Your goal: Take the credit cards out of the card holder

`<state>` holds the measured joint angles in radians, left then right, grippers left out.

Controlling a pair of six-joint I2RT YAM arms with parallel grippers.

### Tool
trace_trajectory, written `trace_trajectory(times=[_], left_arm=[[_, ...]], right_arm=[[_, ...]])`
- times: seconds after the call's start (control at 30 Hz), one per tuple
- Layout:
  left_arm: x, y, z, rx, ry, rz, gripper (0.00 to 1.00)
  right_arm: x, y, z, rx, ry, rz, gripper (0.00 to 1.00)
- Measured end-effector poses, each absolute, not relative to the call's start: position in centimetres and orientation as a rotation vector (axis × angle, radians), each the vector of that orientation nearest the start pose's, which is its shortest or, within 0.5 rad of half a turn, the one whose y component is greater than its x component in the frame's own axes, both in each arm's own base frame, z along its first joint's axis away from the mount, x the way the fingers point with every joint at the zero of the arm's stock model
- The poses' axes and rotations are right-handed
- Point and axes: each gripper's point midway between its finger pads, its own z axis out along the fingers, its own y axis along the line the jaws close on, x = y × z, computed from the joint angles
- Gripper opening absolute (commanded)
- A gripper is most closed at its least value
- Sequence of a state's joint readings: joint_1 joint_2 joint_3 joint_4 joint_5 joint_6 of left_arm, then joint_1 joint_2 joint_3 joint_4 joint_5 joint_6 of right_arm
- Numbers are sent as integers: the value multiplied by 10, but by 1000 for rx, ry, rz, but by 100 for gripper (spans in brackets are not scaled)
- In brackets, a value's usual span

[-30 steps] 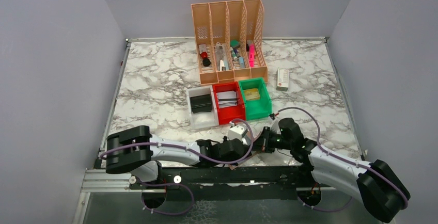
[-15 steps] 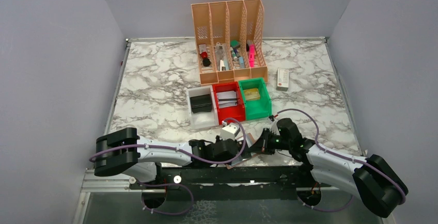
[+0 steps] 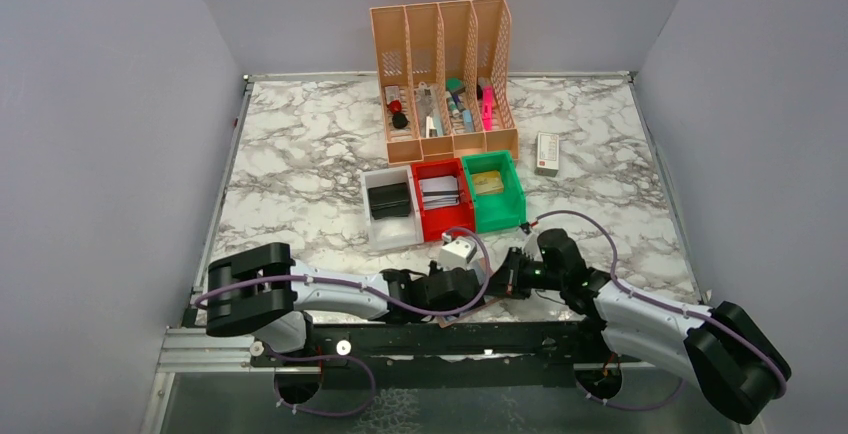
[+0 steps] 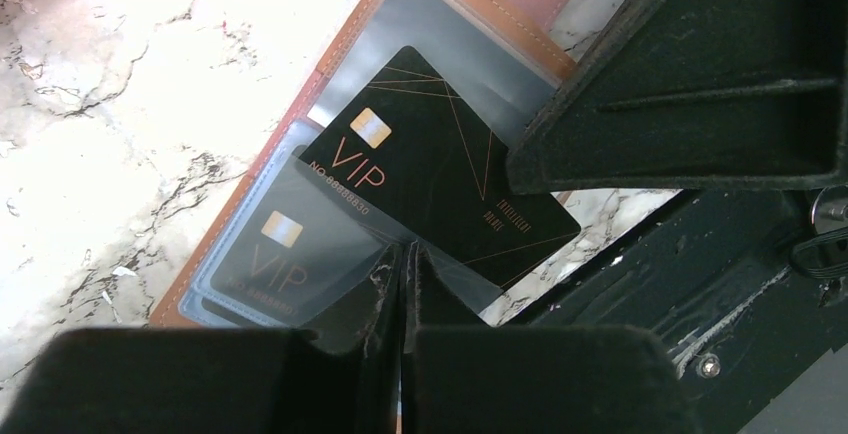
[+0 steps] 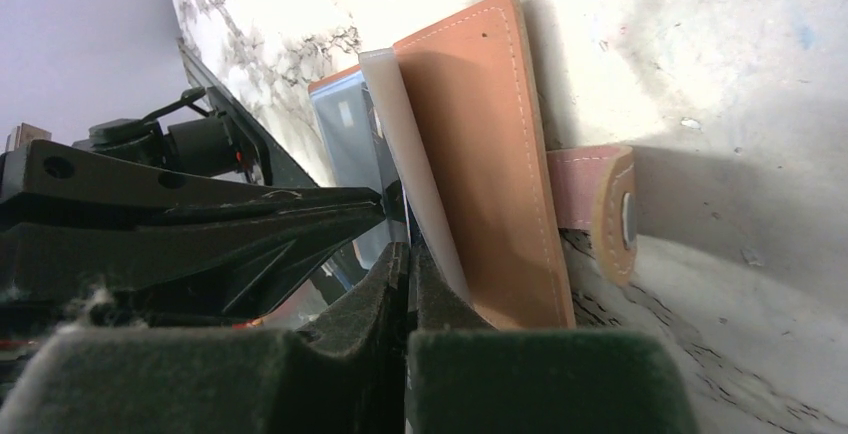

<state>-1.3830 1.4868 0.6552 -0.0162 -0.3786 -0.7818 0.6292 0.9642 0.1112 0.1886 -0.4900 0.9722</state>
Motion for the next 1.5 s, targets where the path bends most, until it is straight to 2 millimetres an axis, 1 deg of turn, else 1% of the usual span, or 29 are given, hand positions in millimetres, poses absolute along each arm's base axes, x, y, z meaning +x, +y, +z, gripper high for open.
trace_trajectory(times=[0.13,0.27,0.43,0.5,0.67,0.73,0.9,1.03,1.1,1.2,1.23,1.3,1.37,1.5], left_arm=[[102,-337,30,539,2364,-592,0],[102,-339,30,533,2362,-600,0],[103,-343,29,527,2357,-613,0],[103,-344,29,525,2355,-616,0],[104,-347,28,524,2352,-621,0],[104,-348,28,524,2352,-622,0],[104,-347,29,522,2351,-623,1],[103,-341,31,534,2350,-613,15],[104,-335,33,543,2353,-595,25],[109,-322,38,558,2355,-558,45],[113,-318,41,558,2350,-547,48],[123,-308,51,531,2335,-543,52],[137,-298,64,482,2313,-550,59],[173,-265,101,318,2247,-565,74]], right_arm=[[117,228,40,118,2511,1361,14],[111,230,41,105,2511,1411,18],[107,233,40,86,2528,1447,19],[105,234,38,86,2543,1450,18],[105,233,36,97,2552,1444,5],[106,233,36,102,2549,1437,2],[111,229,41,108,2516,1394,1],[122,226,54,85,2459,1332,1],[129,224,64,64,2420,1299,1],[137,222,76,37,2374,1256,1],[139,221,79,26,2361,1240,1],[142,219,83,3,2344,1216,1],[144,219,86,-23,2328,1200,1],[151,220,100,-85,2275,1180,1]])
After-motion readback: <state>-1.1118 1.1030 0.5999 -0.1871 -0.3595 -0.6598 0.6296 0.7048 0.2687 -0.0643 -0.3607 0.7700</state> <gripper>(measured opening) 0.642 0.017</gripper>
